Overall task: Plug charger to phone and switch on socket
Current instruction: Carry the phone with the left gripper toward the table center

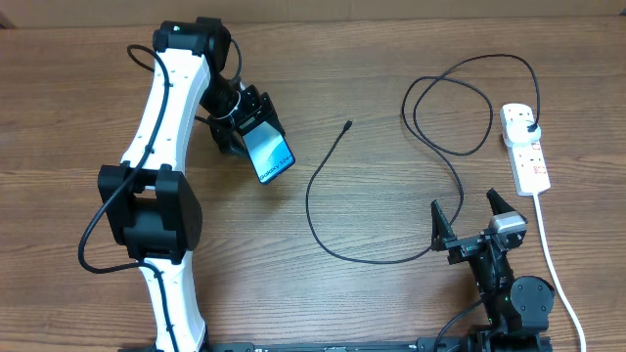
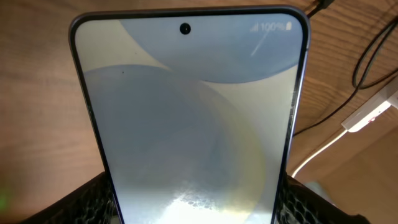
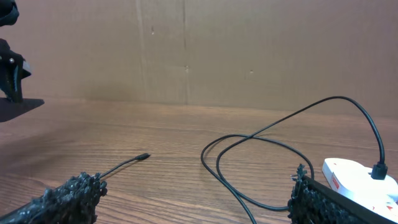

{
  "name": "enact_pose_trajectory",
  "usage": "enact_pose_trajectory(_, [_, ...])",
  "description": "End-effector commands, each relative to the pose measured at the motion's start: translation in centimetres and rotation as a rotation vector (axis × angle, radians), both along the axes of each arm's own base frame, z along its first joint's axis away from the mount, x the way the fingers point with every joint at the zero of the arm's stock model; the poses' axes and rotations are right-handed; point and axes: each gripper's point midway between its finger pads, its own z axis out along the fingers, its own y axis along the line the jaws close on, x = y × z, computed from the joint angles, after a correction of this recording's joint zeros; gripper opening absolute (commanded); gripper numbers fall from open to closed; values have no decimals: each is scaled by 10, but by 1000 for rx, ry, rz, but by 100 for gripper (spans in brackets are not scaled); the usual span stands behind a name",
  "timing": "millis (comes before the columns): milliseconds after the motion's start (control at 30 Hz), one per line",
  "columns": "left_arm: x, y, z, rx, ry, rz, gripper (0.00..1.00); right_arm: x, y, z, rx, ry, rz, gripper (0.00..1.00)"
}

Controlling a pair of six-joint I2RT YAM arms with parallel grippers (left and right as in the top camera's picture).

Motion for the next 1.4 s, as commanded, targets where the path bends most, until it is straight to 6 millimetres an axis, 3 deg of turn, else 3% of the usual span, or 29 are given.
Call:
enact_pose_trajectory(0, [-1,-10,18,-61,42,91,68,0,1,-2,3,-3,5,100])
enact_pose_trajectory(200, [-7,-24,29,-157,88,111,66,0,1,-2,3,-3,5,100])
enact_pose_trajectory(433, [-13,-25,33,-171,121,117,68,0,1,-2,3,-3,5,100])
enact_pose_trajectory(600, [-13,-27,34,-184,123,118,63,0,1,-2,3,-3,5,100])
enact_pose_trajectory(833, [-13,-31,37,-211,127,122,64,0,1,-2,3,-4,5,100])
enact_pose_trajectory(1067, [-12,-45,52,-328,147,137,60,0,1,-2,3,-3,5,100])
enact_pose_trajectory(1367, [-12,-49,56,-329,246,254,66,0,1,-2,3,-3,5,100])
